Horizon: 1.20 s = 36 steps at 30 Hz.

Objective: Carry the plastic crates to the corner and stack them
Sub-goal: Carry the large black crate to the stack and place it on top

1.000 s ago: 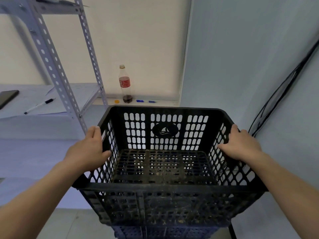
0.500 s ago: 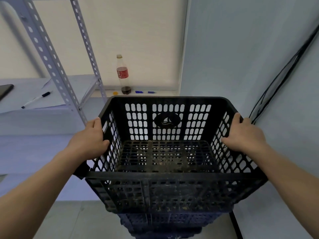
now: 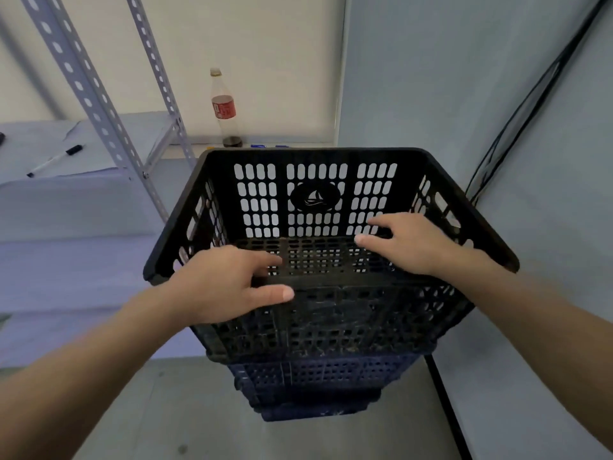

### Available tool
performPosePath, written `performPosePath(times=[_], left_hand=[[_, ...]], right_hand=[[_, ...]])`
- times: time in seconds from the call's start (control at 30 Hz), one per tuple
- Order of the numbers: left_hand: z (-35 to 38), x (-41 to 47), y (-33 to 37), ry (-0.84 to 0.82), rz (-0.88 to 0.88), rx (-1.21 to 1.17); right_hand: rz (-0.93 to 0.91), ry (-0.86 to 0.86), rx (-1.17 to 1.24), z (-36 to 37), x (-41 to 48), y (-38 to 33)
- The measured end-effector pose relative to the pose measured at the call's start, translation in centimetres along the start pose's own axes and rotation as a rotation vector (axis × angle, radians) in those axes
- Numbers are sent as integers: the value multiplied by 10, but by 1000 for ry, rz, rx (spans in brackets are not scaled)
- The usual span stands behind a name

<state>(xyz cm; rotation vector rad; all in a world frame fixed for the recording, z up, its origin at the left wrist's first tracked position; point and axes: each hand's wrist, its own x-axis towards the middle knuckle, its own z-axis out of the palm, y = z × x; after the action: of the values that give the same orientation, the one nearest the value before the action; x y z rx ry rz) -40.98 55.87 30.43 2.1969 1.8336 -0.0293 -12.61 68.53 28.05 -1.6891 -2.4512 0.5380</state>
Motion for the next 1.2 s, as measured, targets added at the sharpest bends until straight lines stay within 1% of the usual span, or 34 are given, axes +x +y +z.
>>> performPosePath(times=[0.03,0.07,0.1,0.27,0.4,0.47,0.6,0.73,0.93,0.97,1.03,1.1,1.13,1.2], left_hand=[[2,3,2,-52,9,151],[3,8,3,-60,6,259],[4,11,3,-52,-2,306],[7,15,-1,-25,-5,295],[7,13,1,22,5,327],[8,11,1,43,17,335],[6,9,-1,60,59,321],[8,10,-5,75,55,312],[14,5,1,121,-45,354],[17,3,2,155,-66,364],[26,-4,4,276,-86,379],[41,-14,5,474,-72,357],[51,-18,4,578,-85,306],[73,-29,2,784,-161,120]], right_hand=[[-22,-40,20,3,-4,-9],[-42,-49,17,3,-6,-18],[-68,-43,2,3,-10,-26],[-231,-38,-183,13,-35,-60],[-246,90,-391,34,-55,-70],[-203,157,-387,37,-62,-63],[-99,286,-397,30,-72,-21],[-111,344,-343,37,-78,-15],[-144,409,-348,41,-75,-10],[-160,422,-354,42,-74,-9],[-195,467,-363,44,-75,-8],[-234,504,-336,49,-80,-4],[-245,528,-300,54,-83,-1],[-238,612,-198,74,-95,6]])
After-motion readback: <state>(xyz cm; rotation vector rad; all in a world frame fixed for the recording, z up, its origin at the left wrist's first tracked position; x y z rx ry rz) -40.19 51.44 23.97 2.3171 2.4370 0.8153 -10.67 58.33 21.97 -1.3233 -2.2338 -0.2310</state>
